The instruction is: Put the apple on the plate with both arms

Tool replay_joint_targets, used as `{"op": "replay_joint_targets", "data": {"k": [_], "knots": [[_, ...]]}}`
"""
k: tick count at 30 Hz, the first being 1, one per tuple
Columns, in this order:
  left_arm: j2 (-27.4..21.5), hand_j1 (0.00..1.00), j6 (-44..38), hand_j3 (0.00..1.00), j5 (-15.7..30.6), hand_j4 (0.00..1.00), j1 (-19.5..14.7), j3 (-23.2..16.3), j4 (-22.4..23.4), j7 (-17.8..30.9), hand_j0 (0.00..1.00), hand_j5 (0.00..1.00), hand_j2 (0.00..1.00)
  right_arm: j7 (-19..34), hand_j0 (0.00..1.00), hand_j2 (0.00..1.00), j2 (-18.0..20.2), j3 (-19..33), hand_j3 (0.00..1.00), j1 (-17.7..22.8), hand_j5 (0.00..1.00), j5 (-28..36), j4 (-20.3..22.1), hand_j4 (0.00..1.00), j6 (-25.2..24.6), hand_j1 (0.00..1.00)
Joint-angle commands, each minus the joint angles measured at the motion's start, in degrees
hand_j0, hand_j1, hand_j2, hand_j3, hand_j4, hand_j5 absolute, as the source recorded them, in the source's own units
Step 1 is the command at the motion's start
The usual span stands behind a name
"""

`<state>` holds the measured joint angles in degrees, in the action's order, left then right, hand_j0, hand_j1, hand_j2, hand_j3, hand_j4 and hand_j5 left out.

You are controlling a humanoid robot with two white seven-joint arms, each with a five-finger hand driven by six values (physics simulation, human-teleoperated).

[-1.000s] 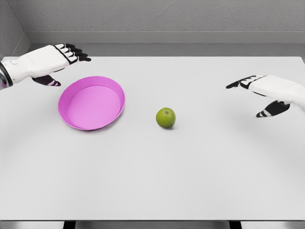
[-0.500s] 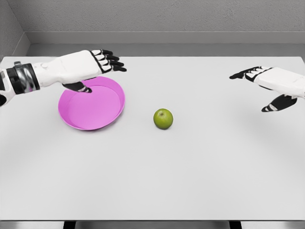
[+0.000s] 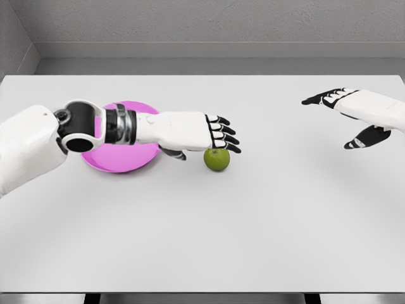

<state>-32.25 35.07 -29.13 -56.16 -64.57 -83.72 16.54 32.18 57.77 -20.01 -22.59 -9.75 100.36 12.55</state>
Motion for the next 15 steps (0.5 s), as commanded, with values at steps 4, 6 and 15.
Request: {"op": "replay_joint_targets", "data": {"k": [4,6,15], "knots": [[3.5,1.0,-0.1,1.0,-3.0,1.0,-0.3,-1.6,3.6,0.1,1.0,1.0,1.0,0.0,1.0,1.0,0.1,0.0,1.0,0.1,1.0,0.2,0.0,1.0,-0.1,1.0],[4.1,1.0,-0.1,1.0,-4.4,1.0,-0.4,-2.1,5.8,0.1,1.0,1.0,1.0,0.0,1.0,1.0,0.1,0.0,1.0,0.1,1.0,0.2,-0.1,1.0,-0.1,1.0],[10.4,1.0,-0.1,1.0,-4.4,1.0,-0.9,-2.1,14.5,2.9,1.0,1.0,1.0,0.0,1.0,1.0,0.1,0.0,1.0,0.4,1.0,0.2,-0.1,1.0,-0.1,1.0]]}}
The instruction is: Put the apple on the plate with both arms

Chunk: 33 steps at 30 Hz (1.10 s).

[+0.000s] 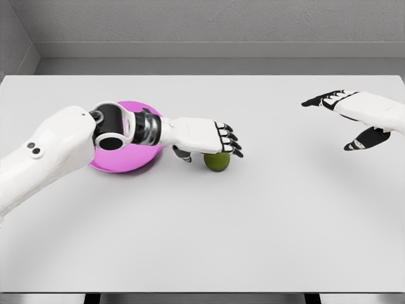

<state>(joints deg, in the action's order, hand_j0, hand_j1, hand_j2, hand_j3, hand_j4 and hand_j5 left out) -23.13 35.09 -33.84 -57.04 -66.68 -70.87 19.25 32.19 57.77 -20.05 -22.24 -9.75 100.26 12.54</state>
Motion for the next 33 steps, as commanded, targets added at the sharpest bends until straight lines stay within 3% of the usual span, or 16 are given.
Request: {"op": "replay_joint_targets", "data": {"k": [1,16,25,27,33], "knots": [[1.9,1.0,-0.1,1.0,0.3,1.0,0.0,0.1,2.4,0.2,1.0,1.0,1.0,0.0,1.0,1.0,0.1,0.0,1.0,0.0,1.0,0.2,-0.1,1.0,-0.1,1.0],[2.5,1.0,-0.1,1.0,0.3,1.0,-0.3,-0.6,2.9,0.4,1.0,1.0,1.0,0.0,1.0,1.0,0.2,0.0,1.0,0.2,1.0,0.2,0.0,1.0,-0.1,1.0],[2.6,0.7,-0.1,0.7,-1.1,0.7,-0.4,-2.0,2.9,0.4,0.7,0.7,0.7,0.0,1.0,1.0,0.2,0.0,1.0,0.2,1.0,0.2,0.0,1.0,-0.1,1.0],[2.7,0.55,-0.1,0.55,-1.4,0.55,-1.0,-2.7,2.9,4.1,0.55,0.55,0.55,0.0,1.0,1.0,0.2,0.0,1.0,0.3,1.0,0.2,0.0,1.0,-0.1,1.0],[2.7,0.49,-0.1,0.49,-2.5,0.49,-1.1,-2.8,2.9,4.6,0.49,0.49,0.49,0.0,1.0,1.0,0.2,0.0,1.0,0.3,1.0,0.2,0.0,1.0,-0.1,1.0]]}}
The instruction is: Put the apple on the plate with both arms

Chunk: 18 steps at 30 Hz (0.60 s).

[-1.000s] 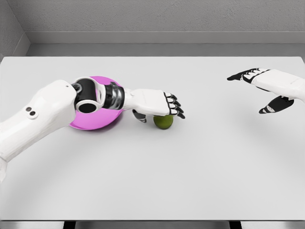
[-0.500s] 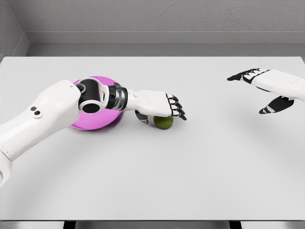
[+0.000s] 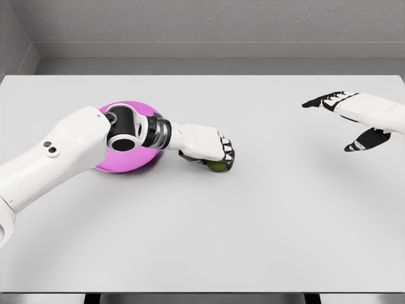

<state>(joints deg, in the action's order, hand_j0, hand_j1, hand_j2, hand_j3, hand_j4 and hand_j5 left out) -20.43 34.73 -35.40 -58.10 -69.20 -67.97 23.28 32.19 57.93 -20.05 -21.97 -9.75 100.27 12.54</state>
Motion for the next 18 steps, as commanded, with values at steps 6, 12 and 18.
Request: {"op": "replay_joint_targets", "data": {"k": [6,12,18], "knots": [[-0.8,0.48,0.3,0.48,3.2,0.48,-0.1,1.1,0.0,-0.3,0.48,0.48,0.48,0.0,1.0,1.0,0.3,0.0,1.0,0.0,1.0,0.2,0.0,1.0,-0.1,1.0],[-1.6,0.48,0.3,0.48,5.3,0.48,-1.1,6.2,-0.9,-0.3,0.48,0.48,0.48,0.0,1.0,1.0,0.5,0.0,1.0,0.0,1.0,0.2,0.0,1.0,-0.1,1.0],[-9.3,0.48,0.3,0.48,8.5,0.48,-2.4,7.8,-4.2,-0.3,0.48,0.48,0.48,0.0,1.0,1.0,0.5,0.1,1.0,0.0,1.0,0.2,0.0,1.0,-0.1,1.0]]}}
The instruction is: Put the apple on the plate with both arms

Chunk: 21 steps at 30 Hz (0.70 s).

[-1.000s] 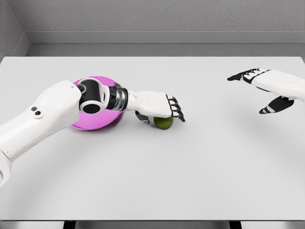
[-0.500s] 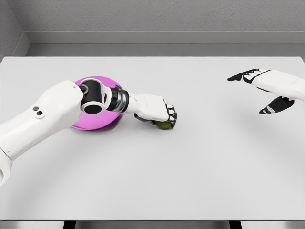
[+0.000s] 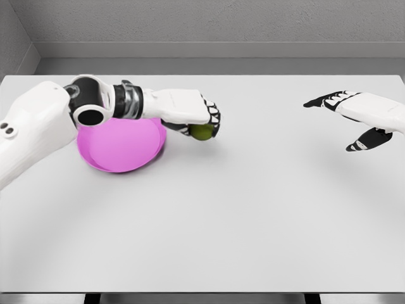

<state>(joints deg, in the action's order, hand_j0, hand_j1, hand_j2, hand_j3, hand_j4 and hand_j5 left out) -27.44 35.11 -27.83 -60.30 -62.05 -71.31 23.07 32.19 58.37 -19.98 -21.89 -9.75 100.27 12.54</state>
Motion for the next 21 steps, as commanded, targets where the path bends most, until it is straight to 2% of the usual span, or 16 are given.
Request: {"op": "replay_joint_targets", "data": {"k": [1,6,10,13,19,20,21], "knots": [[-3.7,0.48,-0.1,0.48,0.9,0.48,0.1,2.5,-0.8,0.0,0.48,0.48,0.48,0.0,1.0,1.0,0.1,0.0,1.0,0.0,1.0,0.2,0.0,1.0,-0.1,1.0],[-9.6,0.48,-0.1,0.48,2.3,0.48,0.8,3.3,-0.5,0.0,0.48,0.48,0.48,0.0,1.0,1.0,0.1,0.0,1.0,0.0,1.0,0.2,0.0,1.0,-0.1,1.0],[-10.7,0.49,-0.1,0.49,1.9,0.49,1.9,3.6,2.0,0.0,0.49,0.49,0.49,0.0,1.0,1.0,0.1,0.1,1.0,0.0,1.0,0.2,-0.1,1.0,-0.1,1.0],[-11.7,0.49,-0.1,0.49,1.9,0.49,2.8,4.0,5.5,0.0,0.49,0.49,0.49,0.0,1.0,1.0,0.2,0.1,1.0,0.0,1.0,0.2,-0.1,1.0,-0.1,1.0],[-11.8,0.5,-0.1,0.5,1.7,0.5,4.5,4.0,5.6,0.1,0.5,0.5,0.5,0.0,1.0,1.0,0.1,0.0,1.0,0.0,1.0,0.2,0.0,1.0,-0.1,1.0],[-11.8,0.6,-0.1,0.6,1.9,0.6,4.5,4.0,5.6,0.5,0.6,0.6,0.6,0.0,1.0,1.0,0.1,0.0,1.0,0.0,1.0,0.2,0.0,1.0,-0.1,1.0],[-11.8,0.91,-0.1,0.91,1.7,0.91,4.5,4.0,5.6,0.6,0.91,0.91,0.91,0.0,1.0,1.0,0.1,0.0,1.0,0.0,1.0,0.2,0.0,1.0,-0.1,1.0]]}}
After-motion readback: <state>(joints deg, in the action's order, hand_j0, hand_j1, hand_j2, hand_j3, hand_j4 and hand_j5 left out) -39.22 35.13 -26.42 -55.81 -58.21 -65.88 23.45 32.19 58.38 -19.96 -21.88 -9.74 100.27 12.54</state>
